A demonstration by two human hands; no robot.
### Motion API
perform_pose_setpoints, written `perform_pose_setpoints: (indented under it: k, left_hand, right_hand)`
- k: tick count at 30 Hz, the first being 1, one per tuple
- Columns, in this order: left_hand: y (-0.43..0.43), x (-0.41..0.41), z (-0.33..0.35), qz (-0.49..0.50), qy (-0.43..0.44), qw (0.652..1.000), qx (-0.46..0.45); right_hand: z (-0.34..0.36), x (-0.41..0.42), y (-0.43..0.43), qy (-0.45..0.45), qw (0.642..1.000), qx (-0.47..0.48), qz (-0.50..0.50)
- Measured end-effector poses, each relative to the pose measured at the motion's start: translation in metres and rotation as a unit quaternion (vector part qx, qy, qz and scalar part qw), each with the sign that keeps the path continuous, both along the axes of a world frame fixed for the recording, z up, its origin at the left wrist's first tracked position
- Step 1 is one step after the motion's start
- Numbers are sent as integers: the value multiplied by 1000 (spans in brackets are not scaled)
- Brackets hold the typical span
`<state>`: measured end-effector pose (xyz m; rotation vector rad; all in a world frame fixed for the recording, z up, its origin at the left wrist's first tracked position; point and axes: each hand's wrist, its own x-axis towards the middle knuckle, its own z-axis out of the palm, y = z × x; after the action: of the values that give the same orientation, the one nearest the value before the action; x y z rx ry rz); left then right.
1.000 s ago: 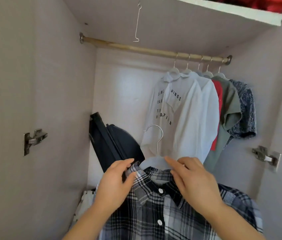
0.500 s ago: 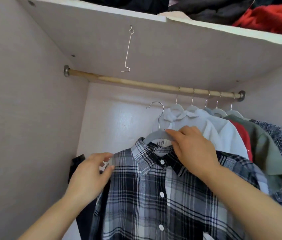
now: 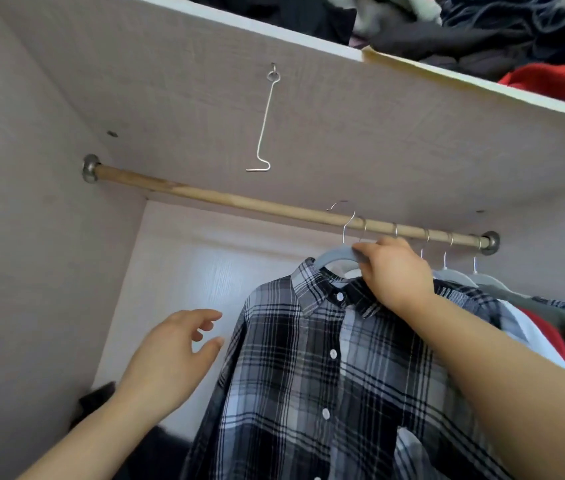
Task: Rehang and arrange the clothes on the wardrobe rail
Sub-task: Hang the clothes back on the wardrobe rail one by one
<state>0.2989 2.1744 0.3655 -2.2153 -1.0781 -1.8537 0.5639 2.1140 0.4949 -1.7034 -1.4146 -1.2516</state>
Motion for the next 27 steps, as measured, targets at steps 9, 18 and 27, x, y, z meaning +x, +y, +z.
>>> perform_pose_setpoints:
  k: [9, 18, 27]
  left_hand:
    - [31, -4, 20, 22, 7, 1000, 22]
    - [48, 5, 5, 31, 22, 999, 1]
    - [49, 15, -4, 23, 27, 999, -19]
  right_hand:
    - [20, 8, 35, 3, 1000, 6, 4]
    - [-13, 25, 60, -6, 998, 20, 51]
    - [-28, 35, 63, -33, 996, 59, 65]
